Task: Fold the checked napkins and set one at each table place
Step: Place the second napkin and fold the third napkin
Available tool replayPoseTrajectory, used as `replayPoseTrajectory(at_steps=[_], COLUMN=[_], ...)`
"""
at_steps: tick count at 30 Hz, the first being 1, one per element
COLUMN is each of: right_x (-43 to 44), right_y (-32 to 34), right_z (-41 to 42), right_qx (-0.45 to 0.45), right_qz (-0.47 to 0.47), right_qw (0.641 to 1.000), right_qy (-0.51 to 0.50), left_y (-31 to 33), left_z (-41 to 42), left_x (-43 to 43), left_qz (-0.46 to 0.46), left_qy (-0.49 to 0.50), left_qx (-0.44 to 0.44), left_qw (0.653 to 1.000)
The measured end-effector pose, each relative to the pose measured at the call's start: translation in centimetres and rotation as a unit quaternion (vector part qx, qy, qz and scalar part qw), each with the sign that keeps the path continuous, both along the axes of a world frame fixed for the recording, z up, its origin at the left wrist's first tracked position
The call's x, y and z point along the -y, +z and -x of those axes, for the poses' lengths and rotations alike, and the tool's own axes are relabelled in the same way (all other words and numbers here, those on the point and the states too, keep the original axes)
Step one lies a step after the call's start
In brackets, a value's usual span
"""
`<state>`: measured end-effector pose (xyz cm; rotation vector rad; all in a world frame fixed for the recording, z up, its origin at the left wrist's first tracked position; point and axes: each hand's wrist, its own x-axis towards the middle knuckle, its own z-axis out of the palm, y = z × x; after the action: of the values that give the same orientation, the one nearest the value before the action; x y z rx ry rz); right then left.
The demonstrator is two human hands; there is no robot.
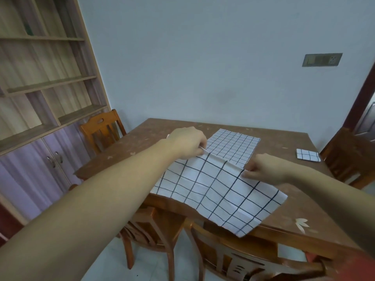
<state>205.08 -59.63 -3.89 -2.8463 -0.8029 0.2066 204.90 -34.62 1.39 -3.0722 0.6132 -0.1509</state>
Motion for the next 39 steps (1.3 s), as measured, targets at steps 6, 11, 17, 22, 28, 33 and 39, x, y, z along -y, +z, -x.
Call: replayPoseTrajectory(at_steps=[6, 11, 17, 22, 28, 33, 39], right_x=[-1.4, -0.9, 1.3, 1.3, 0.6, -0.6, -1.7], right_y=[1.6, 3.2, 4.2, 4.8, 3.0, -0.3, -5.0], right_z=[0.0, -0.6, -1.6, -2.1, -3.2, -1.6, 0.1], right_qx=[0.014, 0.020, 0.049, 0.051, 0.177, 0.203, -0.137], right_qz=[-0.032, 0.001, -0.033, -0.291, -0.361, -0.291, -0.469], right_qw=[0.999, 1.000, 0.998, 0.941, 0.885, 0.902, 0.788], right_qy=[0.042, 0.019, -0.034, -0.162, -0.236, -0.246, -0.375], left_y=[-1.8, -2.5, -2.5, -2.6, -3.2, -3.6, -4.3], left_z=[0.3, -0.3, -0.8, -0.7, -0.8, -1.4, -1.8], left_x=[1.9, 2.1, 0.6, 0.5, 0.6, 0.7, 0.8], left_qz=[0.103, 0.140, 0.172, 0.309, 0.450, 0.587, 0.724], left_qy=[-0.056, -0.052, -0.026, 0.006, 0.027, 0.069, 0.098], left_qx=[-0.095, -0.085, -0.104, -0.184, -0.240, -0.235, -0.237], left_qw=[0.988, 0.985, 0.979, 0.933, 0.860, 0.771, 0.641])
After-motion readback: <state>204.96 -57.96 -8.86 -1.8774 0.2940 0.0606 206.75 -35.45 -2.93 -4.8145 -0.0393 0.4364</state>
